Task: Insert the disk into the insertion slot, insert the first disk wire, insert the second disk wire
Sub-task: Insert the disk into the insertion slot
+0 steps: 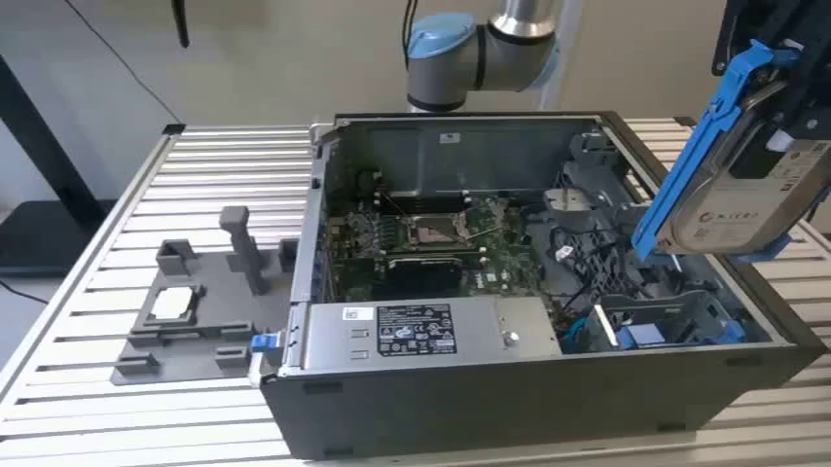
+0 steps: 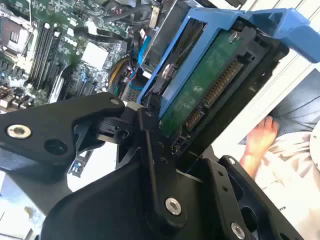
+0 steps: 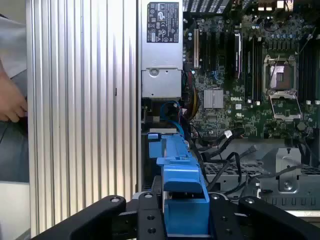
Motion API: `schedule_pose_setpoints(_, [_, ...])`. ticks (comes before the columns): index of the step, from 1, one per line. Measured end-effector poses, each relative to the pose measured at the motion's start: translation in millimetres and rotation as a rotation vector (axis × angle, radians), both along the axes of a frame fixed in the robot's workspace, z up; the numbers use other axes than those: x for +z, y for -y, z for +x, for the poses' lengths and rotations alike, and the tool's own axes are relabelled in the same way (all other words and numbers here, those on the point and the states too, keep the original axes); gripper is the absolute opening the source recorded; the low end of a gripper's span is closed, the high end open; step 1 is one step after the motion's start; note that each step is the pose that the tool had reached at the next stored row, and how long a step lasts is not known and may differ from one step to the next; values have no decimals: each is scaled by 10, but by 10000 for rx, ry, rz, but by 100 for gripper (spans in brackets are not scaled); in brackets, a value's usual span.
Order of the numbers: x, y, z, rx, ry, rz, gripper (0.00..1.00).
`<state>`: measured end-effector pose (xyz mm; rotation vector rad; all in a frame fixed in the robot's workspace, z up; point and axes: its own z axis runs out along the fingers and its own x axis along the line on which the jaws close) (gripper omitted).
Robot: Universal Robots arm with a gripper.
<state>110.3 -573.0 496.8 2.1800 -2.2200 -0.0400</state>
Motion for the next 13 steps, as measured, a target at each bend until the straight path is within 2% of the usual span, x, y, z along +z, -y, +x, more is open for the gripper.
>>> schedule_pose_setpoints(13, [-20, 0, 0, 4, 0, -1, 33])
